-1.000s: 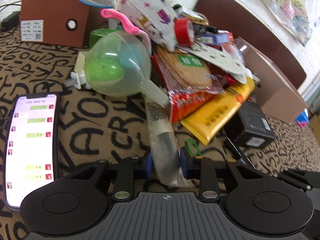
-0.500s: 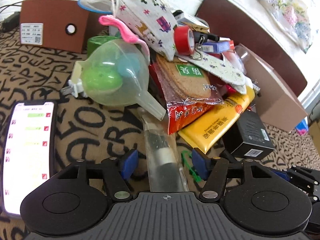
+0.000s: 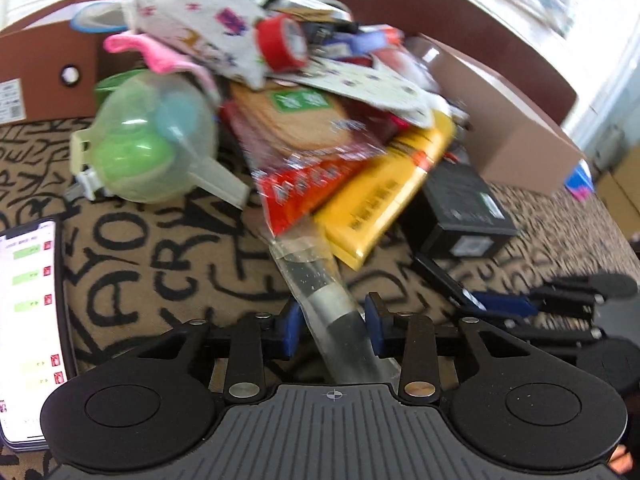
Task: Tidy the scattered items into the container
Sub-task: 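Lift the held packet and marker and carry them over the white box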
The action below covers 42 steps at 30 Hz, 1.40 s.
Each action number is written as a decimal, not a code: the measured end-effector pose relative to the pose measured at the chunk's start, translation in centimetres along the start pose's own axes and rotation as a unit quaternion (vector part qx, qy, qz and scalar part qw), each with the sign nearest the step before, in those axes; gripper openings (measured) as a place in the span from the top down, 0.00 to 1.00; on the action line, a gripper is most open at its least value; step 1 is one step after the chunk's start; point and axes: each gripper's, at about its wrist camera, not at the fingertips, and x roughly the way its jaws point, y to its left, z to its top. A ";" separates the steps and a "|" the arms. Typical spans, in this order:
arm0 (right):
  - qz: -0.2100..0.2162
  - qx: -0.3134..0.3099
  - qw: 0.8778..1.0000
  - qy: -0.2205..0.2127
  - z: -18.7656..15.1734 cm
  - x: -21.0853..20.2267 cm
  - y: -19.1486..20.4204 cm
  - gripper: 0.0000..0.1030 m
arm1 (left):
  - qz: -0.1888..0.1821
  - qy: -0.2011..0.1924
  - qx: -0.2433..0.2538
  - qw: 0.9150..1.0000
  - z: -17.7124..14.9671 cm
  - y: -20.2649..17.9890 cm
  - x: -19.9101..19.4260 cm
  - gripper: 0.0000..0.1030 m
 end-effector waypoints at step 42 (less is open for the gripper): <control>0.013 -0.005 1.000 0.018 0.2 0.0 0.0 0.83 | 0.029 0.015 0.014 0.999 0.6 -1.6 0.2 0.69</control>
